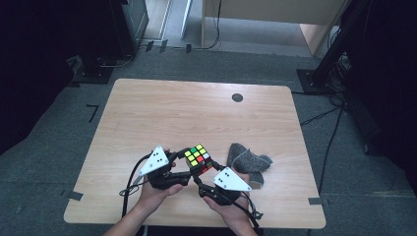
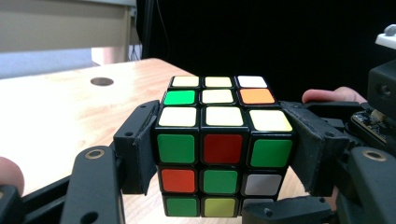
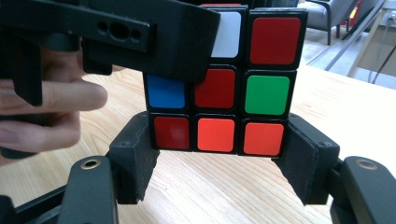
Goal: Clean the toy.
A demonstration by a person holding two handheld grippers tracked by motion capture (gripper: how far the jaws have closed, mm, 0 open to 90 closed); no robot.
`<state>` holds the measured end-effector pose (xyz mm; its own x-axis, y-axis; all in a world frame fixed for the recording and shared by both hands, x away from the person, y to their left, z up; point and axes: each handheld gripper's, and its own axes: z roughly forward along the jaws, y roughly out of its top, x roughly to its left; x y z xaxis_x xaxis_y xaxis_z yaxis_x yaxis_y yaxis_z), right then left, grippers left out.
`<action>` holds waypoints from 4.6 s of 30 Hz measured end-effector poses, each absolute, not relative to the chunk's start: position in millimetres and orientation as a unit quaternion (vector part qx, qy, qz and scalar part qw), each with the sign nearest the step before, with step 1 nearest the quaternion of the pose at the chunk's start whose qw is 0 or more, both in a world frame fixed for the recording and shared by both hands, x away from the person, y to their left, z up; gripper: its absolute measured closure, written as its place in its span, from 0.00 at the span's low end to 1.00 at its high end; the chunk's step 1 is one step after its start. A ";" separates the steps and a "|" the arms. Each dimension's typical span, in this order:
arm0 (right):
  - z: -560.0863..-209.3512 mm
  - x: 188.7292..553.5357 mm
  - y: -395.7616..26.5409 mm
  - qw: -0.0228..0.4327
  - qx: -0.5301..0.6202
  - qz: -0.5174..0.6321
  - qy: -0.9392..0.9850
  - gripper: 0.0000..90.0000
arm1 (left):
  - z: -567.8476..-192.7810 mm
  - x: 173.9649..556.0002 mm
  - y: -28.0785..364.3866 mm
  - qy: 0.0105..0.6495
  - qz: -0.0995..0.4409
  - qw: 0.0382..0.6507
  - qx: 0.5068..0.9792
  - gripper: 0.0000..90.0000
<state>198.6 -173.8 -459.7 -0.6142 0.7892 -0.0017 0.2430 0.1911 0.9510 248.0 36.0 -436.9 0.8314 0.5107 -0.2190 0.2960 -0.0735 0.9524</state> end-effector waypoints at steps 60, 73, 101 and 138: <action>-481.6 248.2 -273.6 0.209 0.552 0.379 0.712 0.23 | -466.8 244.4 39.3 0.174 0.268 0.523 0.790 0.37; -510.9 256.2 -280.3 0.171 0.559 0.360 0.727 0.71 | -468.0 242.8 37.9 0.172 0.251 0.529 0.792 0.37; -424.6 195.2 -219.0 0.174 0.370 0.592 0.695 0.72 | -469.1 228.0 22.1 0.124 0.240 0.518 0.811 0.38; -444.7 216.2 -249.8 0.134 0.470 0.566 0.664 0.70 | -458.5 229.0 31.0 0.137 0.238 0.542 0.794 0.38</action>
<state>216.2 -249.8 -444.7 -0.5216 0.7760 0.3548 0.4729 -0.0832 0.8772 229.0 31.0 -458.5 0.8488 0.4759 0.2305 -0.0406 -0.3760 0.9257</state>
